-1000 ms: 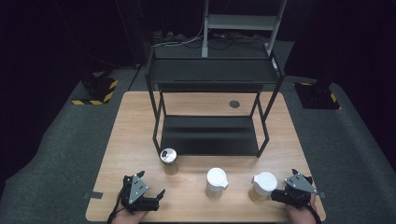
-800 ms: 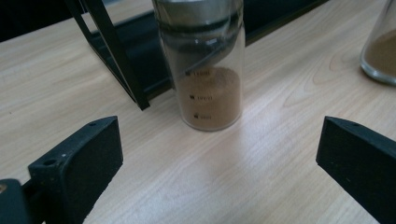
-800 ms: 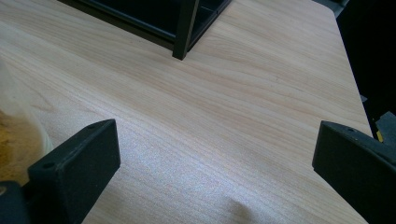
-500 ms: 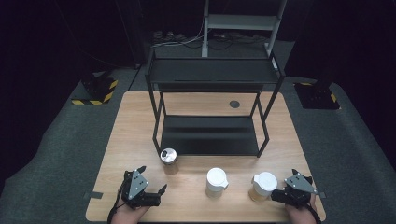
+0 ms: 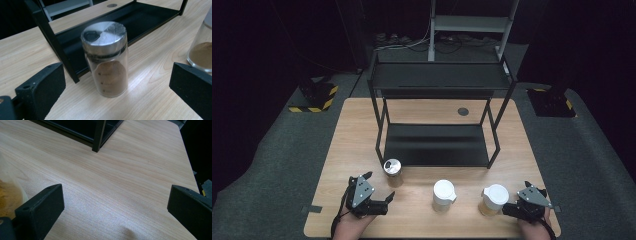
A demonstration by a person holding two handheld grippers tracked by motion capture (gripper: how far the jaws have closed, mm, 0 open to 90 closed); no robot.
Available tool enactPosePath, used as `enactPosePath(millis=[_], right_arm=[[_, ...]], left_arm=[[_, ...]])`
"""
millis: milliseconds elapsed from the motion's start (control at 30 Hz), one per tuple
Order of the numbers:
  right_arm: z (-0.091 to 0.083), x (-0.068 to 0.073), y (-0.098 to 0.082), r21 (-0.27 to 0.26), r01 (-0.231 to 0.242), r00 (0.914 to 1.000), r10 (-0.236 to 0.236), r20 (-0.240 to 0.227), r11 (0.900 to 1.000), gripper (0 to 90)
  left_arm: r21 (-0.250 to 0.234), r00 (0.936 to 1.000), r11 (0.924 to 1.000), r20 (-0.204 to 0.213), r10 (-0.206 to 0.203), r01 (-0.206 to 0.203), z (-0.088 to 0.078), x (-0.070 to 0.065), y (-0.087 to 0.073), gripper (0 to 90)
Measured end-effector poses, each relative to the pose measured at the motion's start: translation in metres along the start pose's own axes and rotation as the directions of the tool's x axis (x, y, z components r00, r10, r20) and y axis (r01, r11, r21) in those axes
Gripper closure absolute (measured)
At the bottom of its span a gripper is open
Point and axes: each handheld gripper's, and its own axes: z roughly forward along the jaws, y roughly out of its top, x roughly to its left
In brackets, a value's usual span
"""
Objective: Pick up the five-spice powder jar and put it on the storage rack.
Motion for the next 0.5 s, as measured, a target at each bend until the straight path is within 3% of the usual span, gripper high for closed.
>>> enactPosePath(millis=[500], right_arm=[[0.000, 0.000, -0.001, -0.003, -0.004, 1.0000, 0.004, -0.001, 1.000, 0.3]], left_arm=[[-0.036, 0.9985, 0.9979, 0.012, -0.053, 0.053, 0.013, 0.004, 0.004, 0.8]])
